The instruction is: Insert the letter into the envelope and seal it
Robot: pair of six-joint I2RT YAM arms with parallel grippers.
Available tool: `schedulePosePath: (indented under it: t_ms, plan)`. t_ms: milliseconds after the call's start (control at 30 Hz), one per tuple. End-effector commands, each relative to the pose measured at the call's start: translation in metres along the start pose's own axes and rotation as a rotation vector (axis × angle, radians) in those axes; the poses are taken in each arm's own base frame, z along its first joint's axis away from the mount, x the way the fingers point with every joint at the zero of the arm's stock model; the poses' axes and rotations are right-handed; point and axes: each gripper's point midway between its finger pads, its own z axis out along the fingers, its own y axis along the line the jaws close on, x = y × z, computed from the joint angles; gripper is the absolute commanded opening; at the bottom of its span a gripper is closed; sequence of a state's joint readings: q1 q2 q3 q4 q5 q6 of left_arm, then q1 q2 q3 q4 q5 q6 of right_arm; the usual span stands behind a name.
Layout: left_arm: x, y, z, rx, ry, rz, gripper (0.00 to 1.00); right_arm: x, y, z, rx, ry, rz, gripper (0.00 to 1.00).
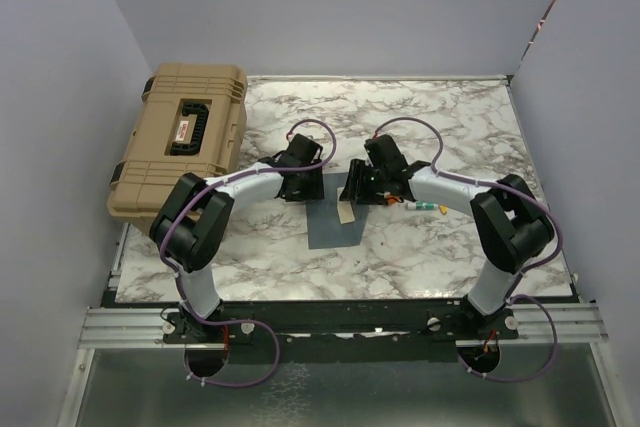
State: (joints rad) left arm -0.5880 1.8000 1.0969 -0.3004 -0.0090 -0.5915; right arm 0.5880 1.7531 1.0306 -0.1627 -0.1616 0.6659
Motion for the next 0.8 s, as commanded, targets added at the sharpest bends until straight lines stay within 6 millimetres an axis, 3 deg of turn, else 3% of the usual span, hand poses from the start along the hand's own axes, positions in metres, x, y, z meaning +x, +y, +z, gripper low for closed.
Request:
schedulePosePath:
  t_ms: [0,400,767]
  plan:
    - [0.051,0.019,0.006,-0.044,0.179,-0.051,0.58,0.018,-0.016,-0.004,0.08,0.072,-0.017,0.55]
    - [0.08,0.018,0.001,-0.037,0.285,-0.169,0.59,0.036,-0.014,0.013,0.03,0.154,0.002,0.32]
    - [0.077,0.017,0.001,-0.038,0.269,-0.169,0.58,0.044,0.001,0.017,-0.076,0.176,0.033,0.31]
